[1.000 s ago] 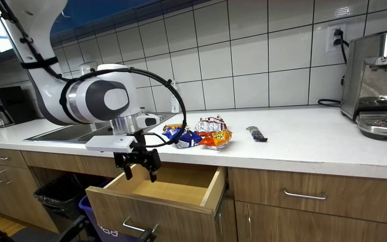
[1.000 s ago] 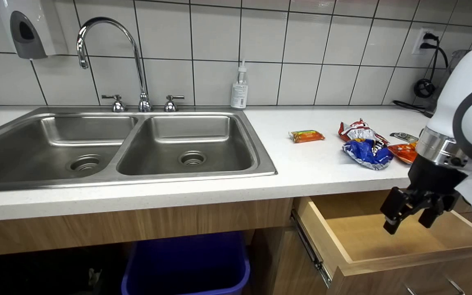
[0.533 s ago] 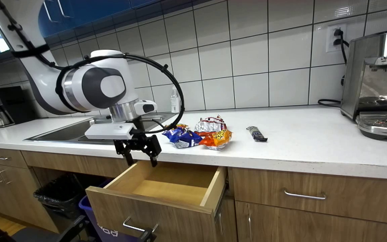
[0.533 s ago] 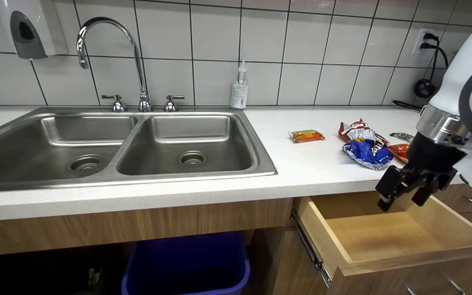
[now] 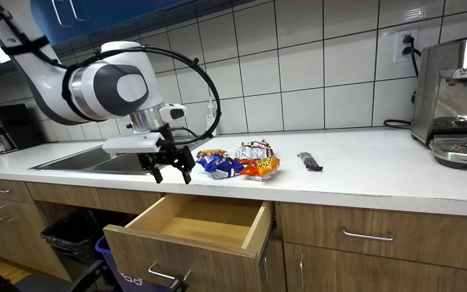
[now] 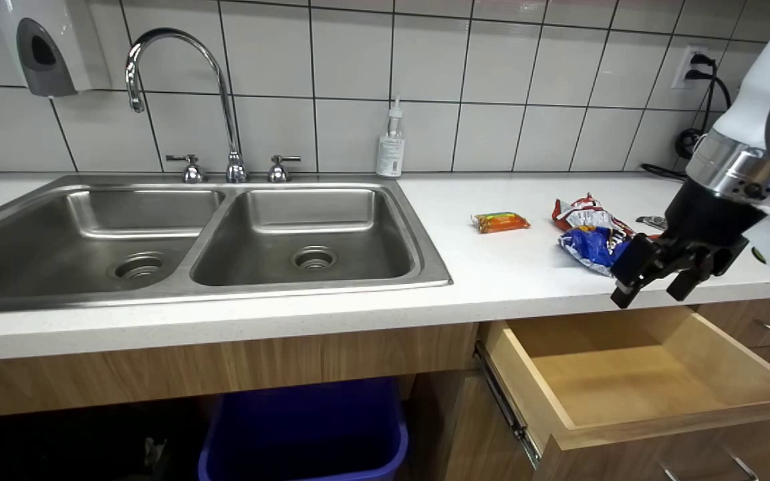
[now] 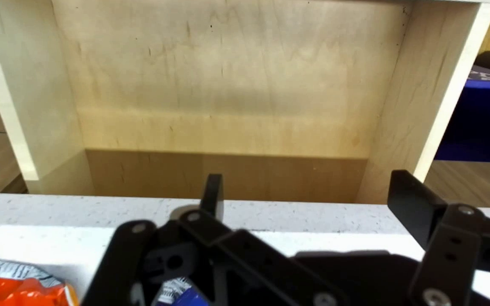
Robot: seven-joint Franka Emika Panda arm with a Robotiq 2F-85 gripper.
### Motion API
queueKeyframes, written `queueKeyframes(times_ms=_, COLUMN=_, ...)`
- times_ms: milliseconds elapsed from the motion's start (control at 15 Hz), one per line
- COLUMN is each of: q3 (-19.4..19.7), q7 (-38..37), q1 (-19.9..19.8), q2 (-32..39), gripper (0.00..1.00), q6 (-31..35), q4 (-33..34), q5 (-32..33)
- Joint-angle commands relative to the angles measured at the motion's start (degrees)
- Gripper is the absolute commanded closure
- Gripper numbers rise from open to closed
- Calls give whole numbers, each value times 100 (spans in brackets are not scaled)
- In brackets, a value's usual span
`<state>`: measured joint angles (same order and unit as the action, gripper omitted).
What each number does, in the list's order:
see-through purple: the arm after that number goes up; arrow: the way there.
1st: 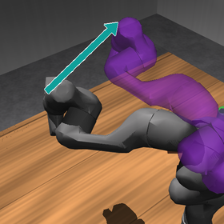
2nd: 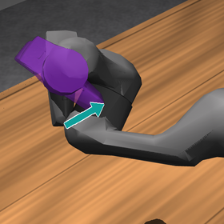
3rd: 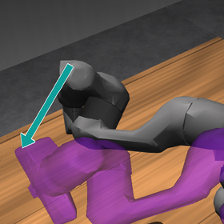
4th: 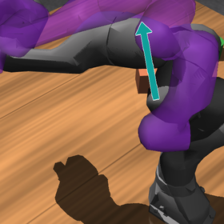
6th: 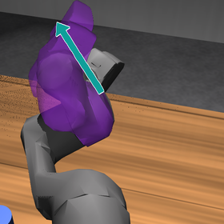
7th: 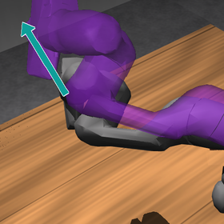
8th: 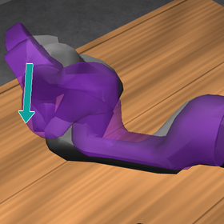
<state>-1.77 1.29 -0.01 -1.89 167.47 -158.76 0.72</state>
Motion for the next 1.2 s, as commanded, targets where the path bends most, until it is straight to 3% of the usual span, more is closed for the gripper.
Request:
queueKeyframes(times_ms=0, q3=14, q7=-57, q1=55, q2=-356, gripper=0, q6=-134, q4=-62, q5=-21)
queueKeyframes(times_ms=467, q3=39, q7=-211, q1=-7, q2=-201, gripper=0, q6=-142, q4=404, q5=44)
queueKeyframes(times_ms=1133, q3=299, q7=214, q1=-71, q2=368, gripper=0, q6=-520, q4=1488, q5=-78)
